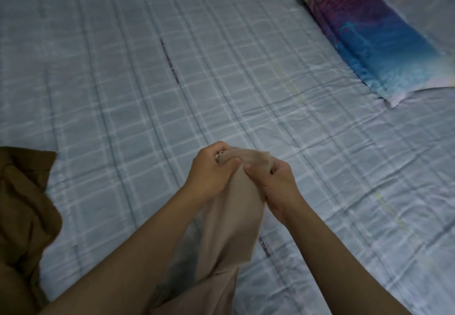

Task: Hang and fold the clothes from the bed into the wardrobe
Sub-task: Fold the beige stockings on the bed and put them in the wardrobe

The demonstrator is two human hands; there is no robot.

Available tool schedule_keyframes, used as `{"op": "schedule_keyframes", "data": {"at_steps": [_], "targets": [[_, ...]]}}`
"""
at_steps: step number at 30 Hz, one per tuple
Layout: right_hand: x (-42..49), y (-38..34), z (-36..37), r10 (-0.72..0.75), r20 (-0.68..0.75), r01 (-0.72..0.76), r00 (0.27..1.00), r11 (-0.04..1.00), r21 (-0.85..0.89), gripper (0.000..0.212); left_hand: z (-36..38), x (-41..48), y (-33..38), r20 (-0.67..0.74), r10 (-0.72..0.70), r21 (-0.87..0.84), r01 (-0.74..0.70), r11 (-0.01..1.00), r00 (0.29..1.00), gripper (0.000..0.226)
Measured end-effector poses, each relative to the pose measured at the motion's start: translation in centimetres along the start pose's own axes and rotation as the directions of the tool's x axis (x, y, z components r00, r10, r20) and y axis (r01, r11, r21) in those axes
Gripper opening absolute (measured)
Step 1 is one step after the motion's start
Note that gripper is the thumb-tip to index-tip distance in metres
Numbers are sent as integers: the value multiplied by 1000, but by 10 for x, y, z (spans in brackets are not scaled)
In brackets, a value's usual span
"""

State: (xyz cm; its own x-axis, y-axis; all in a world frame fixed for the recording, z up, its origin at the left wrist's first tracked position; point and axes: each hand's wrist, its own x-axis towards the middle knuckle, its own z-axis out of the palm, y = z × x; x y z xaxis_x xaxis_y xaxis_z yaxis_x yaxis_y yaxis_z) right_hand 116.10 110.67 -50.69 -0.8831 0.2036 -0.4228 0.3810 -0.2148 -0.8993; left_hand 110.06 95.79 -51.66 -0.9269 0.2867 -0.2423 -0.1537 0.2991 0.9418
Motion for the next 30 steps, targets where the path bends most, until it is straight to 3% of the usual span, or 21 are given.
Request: {"op": "schedule_keyframes", "data": {"at_steps": [5, 11, 13, 16, 19, 22, 24, 30], "targets": [[-18, -3, -28, -17, -91, 24, 996, 997, 75, 20, 19, -14, 13, 232, -251, -141, 288, 947, 940, 52], [-50, -4, -72, -64, -290, 115, 955, 980, 161, 21, 38, -44, 12, 426, -292, 90, 281, 955, 856, 40], [-59, -5, -88, -99, -347, 164, 933, 973, 163, 17, 48, -59, 6, 387, -277, 194, 216, 957, 879, 34], [-61, 1, -116, -113, -456, 177, 883, 979, 101, 16, 60, -78, -8, 189, -191, 294, 130, 947, 963, 26], [-52, 25, -137, 13, -562, -78, 827, 993, -92, 24, 58, -101, -24, 52, -152, 309, 128, 942, 987, 17], [-61, 58, -145, 141, -596, -323, 790, 923, -210, 70, 43, -132, -46, 16, -208, 338, 190, 922, 978, 12], [-78, 80, -141, 67, -568, -308, 820, 889, -340, 72, 29, -153, -61, -25, -245, 362, 237, 902, 969, 11], [-119, 122, -110, -172, -296, -81, 939, 729, -680, 31, -13, -208, -109, -131, -276, 457, 305, 836, 952, 16]]}}
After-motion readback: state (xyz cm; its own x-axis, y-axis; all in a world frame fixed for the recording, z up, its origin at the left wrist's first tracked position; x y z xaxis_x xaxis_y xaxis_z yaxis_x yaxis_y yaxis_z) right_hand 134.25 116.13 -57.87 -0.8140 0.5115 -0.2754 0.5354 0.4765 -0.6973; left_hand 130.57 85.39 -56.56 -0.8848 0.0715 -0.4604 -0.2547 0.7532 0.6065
